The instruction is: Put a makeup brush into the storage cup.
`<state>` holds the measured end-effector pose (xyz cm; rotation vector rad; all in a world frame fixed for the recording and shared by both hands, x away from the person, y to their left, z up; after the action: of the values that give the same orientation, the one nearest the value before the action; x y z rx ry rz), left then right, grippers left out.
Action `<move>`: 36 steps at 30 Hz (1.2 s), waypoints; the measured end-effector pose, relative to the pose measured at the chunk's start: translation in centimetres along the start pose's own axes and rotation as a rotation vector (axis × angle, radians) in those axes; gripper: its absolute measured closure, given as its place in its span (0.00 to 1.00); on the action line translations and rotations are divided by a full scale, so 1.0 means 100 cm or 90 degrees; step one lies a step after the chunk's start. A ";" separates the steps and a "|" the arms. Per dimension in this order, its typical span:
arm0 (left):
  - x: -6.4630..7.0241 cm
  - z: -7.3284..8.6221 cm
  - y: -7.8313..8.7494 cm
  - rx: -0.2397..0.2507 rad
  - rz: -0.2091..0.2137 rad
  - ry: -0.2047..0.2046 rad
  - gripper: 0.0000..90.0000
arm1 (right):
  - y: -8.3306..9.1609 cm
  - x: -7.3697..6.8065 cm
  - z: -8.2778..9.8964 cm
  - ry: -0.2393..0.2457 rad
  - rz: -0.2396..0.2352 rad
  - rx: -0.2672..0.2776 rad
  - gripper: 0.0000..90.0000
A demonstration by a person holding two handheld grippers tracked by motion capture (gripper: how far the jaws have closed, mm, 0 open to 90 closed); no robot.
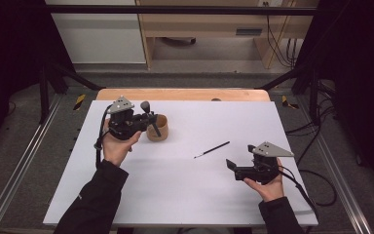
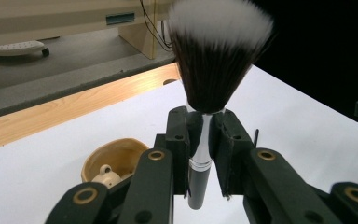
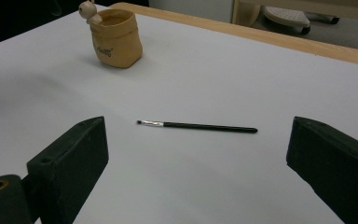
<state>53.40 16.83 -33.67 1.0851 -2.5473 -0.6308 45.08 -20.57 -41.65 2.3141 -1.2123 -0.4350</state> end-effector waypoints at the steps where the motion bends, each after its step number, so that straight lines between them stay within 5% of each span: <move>1: -0.001 -0.001 -0.002 -0.001 -0.003 0.001 0.85 | 0.000 0.000 0.000 0.000 0.000 0.000 0.07; 36: -0.035 -0.020 -0.046 -0.012 -0.060 0.026 0.85 | 0.000 -0.001 -0.001 -0.002 -0.006 0.004 0.07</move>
<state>59.38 15.99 -34.58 1.2049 -2.4617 -0.6485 45.06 -20.48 -41.52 2.3270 -1.2059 -0.4395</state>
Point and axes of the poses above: each handheld gripper's, and its own axes: y roughly backward along the jaws, z roughly out of its underside, x roughly to its right, the point moved 2 cm from there along -y, roughly forward along the jaws, and after that the axes turned 7 degrees about -x, right-handed, at the moved point
